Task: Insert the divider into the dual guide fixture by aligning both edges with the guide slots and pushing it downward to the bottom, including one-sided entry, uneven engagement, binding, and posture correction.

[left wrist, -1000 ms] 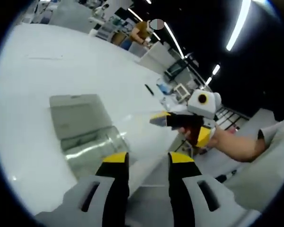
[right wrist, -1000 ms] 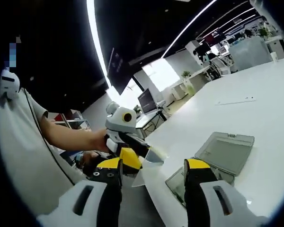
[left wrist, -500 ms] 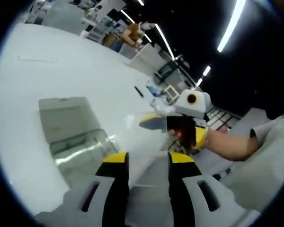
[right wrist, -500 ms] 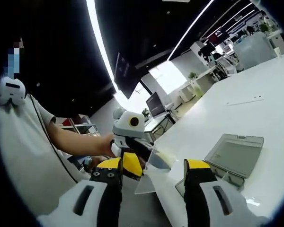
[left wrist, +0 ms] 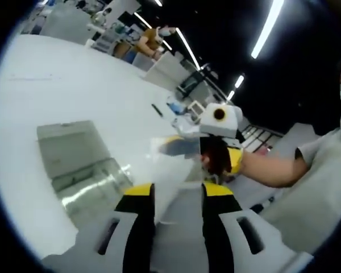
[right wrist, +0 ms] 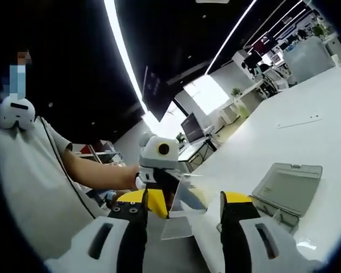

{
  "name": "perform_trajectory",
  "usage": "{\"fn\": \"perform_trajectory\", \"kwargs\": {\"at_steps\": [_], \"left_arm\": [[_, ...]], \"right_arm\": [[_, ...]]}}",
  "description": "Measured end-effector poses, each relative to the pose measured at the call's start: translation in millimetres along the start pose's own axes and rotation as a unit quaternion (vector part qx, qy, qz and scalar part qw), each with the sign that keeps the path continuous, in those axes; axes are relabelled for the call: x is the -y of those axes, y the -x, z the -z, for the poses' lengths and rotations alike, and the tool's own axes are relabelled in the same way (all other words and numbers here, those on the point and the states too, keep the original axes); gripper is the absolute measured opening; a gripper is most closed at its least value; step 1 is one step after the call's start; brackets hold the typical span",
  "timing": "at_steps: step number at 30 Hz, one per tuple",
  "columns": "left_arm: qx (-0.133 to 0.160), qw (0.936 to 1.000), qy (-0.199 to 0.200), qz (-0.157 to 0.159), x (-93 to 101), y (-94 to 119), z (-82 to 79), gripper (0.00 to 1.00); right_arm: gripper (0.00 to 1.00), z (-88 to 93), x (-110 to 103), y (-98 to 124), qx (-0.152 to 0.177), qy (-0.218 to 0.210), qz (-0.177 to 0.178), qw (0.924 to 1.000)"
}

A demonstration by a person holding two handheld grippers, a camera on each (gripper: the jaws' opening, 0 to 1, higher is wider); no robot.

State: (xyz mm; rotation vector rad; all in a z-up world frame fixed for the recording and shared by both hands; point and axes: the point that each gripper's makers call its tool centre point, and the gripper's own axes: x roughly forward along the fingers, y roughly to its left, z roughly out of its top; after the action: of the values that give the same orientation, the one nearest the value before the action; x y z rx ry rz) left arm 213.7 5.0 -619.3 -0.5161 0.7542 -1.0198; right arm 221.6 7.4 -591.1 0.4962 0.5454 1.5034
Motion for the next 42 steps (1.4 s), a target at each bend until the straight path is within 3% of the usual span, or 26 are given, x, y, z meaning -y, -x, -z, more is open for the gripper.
{"fn": "perform_trajectory", "kwargs": {"at_steps": [22,42], "left_arm": [[-0.009,0.9994,-0.01,0.033,15.0,-5.5,0.9,0.29],[-0.008,0.9987,-0.011,0.049,21.6,-8.4,0.2,0.29]], "right_arm": [[0.46,-5.8,-9.2,-0.4,0.019,-0.017,-0.025,0.9993],[0.37,-3.9,-3.7,-0.1,0.018,-0.02,-0.018,0.9995]]}}
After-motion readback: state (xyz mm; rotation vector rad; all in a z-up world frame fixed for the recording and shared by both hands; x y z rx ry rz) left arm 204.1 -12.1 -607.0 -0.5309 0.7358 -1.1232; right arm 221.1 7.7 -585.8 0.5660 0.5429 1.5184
